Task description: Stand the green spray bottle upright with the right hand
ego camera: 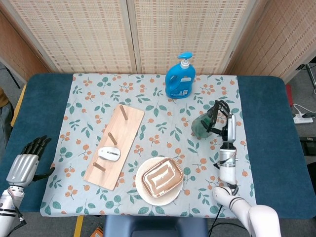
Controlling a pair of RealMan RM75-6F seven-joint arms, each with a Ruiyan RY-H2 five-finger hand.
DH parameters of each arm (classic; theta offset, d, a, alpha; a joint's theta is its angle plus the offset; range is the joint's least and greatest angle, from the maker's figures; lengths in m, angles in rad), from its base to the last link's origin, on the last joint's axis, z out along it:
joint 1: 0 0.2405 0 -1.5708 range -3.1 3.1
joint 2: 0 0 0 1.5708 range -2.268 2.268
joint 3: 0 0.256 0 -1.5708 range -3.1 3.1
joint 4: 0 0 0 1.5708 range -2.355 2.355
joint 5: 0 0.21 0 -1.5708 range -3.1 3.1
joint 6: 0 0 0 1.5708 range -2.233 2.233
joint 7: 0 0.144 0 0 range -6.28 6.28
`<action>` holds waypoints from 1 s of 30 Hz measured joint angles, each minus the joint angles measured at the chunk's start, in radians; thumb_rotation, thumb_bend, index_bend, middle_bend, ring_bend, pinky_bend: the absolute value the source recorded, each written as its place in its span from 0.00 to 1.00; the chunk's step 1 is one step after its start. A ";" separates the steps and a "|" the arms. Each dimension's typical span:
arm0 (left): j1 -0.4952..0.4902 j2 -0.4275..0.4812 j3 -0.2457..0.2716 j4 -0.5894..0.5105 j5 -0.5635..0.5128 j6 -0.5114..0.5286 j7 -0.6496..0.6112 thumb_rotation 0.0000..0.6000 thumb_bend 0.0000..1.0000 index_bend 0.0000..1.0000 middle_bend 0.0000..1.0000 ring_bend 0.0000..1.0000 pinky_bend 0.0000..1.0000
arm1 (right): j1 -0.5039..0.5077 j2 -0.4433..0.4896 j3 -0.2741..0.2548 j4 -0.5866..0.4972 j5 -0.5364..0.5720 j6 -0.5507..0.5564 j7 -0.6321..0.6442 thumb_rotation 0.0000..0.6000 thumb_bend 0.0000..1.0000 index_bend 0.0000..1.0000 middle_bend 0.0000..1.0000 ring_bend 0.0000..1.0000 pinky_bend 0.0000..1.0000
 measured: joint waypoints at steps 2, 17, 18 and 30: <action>0.000 0.000 0.001 -0.001 0.001 0.000 0.001 1.00 0.23 0.00 0.00 0.00 0.11 | -0.001 0.004 0.004 -0.004 0.008 -0.015 0.006 1.00 0.02 0.52 0.53 0.21 0.11; -0.002 -0.003 0.003 -0.004 -0.001 0.002 0.023 1.00 0.23 0.00 0.00 0.00 0.11 | -0.005 0.017 0.014 -0.027 0.034 -0.064 -0.008 1.00 0.02 0.52 0.53 0.21 0.10; -0.001 -0.004 0.003 -0.003 0.000 0.002 0.023 1.00 0.23 0.00 0.00 0.00 0.11 | -0.005 0.017 0.013 -0.027 0.033 -0.064 -0.011 1.00 0.02 0.52 0.53 0.21 0.10; -0.002 -0.004 0.005 -0.001 0.003 0.005 0.014 1.00 0.23 0.00 0.00 0.00 0.11 | -0.001 0.015 0.009 -0.027 0.034 -0.080 -0.046 1.00 0.02 0.51 0.53 0.21 0.10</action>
